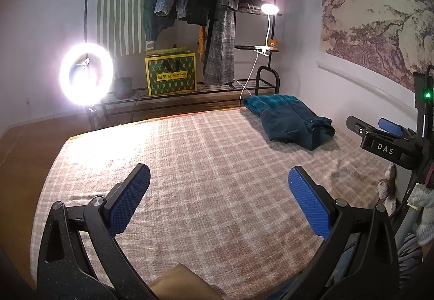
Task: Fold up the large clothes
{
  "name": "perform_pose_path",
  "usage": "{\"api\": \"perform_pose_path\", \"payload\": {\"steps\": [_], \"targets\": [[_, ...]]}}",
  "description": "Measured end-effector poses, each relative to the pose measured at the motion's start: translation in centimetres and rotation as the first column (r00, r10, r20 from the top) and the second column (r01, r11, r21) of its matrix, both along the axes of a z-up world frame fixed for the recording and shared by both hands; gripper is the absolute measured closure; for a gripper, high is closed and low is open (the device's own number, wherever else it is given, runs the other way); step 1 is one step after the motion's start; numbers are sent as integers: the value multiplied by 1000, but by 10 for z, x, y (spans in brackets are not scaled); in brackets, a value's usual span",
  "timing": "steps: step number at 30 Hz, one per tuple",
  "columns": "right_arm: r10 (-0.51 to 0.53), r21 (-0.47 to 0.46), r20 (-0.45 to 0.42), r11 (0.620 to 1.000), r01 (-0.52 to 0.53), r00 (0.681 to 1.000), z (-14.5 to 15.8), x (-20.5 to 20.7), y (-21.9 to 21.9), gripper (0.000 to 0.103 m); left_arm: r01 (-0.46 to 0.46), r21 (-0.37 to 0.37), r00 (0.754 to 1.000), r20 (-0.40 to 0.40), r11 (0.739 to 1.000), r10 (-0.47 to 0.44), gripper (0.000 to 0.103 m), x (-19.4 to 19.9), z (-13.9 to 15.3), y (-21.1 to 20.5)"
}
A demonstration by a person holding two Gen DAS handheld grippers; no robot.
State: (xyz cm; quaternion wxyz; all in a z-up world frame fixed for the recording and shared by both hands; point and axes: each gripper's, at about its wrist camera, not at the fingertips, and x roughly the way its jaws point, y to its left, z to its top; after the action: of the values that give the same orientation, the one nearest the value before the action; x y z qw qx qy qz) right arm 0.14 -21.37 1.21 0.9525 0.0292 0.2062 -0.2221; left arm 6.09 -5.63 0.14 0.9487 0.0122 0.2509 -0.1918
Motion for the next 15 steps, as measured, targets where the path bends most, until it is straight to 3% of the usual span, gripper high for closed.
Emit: {"api": "perform_pose_path", "payload": {"steps": [15], "targets": [[4, 0, -5, 1000, -4, 1000, -2, 1, -2, 0, -24, 6, 1000, 13, 1000, 24, 0, -5, 4, 0]]}}
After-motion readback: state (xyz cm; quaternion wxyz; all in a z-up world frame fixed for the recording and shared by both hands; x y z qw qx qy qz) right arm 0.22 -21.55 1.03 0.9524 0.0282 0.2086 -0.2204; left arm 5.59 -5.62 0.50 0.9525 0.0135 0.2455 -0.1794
